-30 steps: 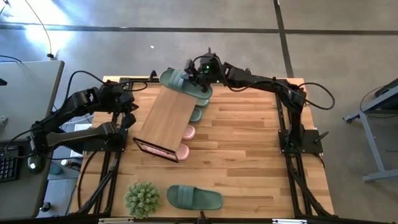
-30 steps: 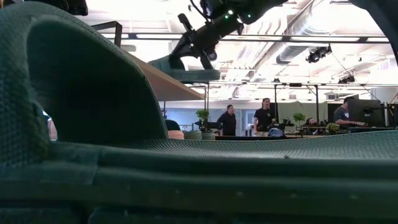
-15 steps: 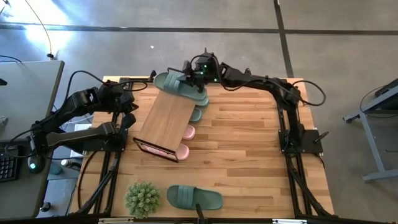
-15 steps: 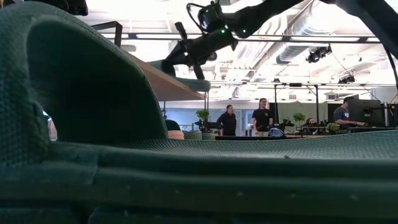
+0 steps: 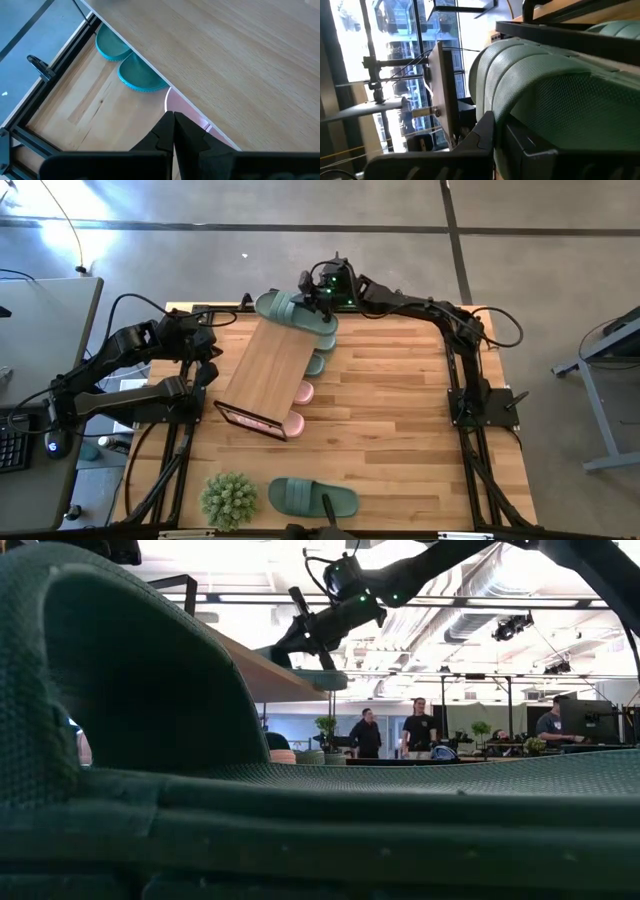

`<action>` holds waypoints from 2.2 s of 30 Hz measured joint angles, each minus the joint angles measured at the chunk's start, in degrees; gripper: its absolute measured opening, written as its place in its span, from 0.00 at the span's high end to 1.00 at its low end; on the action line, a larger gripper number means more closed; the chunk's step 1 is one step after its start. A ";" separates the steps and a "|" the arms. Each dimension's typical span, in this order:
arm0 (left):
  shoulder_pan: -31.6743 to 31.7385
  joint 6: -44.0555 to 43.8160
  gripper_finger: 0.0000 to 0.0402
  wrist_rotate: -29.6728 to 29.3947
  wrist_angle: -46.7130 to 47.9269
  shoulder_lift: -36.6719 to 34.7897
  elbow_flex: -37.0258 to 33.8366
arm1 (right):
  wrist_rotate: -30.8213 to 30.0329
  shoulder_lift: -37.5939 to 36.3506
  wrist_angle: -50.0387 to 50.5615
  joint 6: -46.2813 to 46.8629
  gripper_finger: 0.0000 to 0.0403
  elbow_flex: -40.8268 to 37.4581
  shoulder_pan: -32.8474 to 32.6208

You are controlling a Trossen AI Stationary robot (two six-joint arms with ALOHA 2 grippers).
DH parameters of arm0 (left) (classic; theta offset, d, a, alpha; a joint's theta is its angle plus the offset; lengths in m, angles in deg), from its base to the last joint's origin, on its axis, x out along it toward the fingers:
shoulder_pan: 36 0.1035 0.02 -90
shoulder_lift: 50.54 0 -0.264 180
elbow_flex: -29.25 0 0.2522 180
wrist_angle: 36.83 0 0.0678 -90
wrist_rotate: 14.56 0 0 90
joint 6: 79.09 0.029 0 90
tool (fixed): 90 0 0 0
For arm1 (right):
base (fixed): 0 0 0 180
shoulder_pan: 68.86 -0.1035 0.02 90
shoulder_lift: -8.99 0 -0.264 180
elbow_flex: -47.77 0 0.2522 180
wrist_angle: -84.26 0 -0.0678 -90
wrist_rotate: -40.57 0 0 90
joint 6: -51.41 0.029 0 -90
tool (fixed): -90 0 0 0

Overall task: Pick and place slides into the shelf
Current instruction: Put the green slide on the shelf

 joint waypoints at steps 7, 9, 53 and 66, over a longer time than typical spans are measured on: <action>0.00 0.00 1.00 0.00 -0.02 0.00 0.00 | 1.48 0.00 0.00 -0.68 1.00 0.00 0.61; 0.00 0.01 1.00 0.00 0.00 0.00 0.00 | 1.49 0.00 -0.01 -1.03 1.00 0.00 0.63; -0.02 0.01 1.00 0.00 -0.02 0.00 0.00 | -2.03 0.79 -1.62 -0.70 0.77 0.00 0.47; -0.02 -0.01 1.00 0.00 -0.01 -0.01 0.00 | -3.04 0.79 -0.75 -1.10 0.76 0.00 0.43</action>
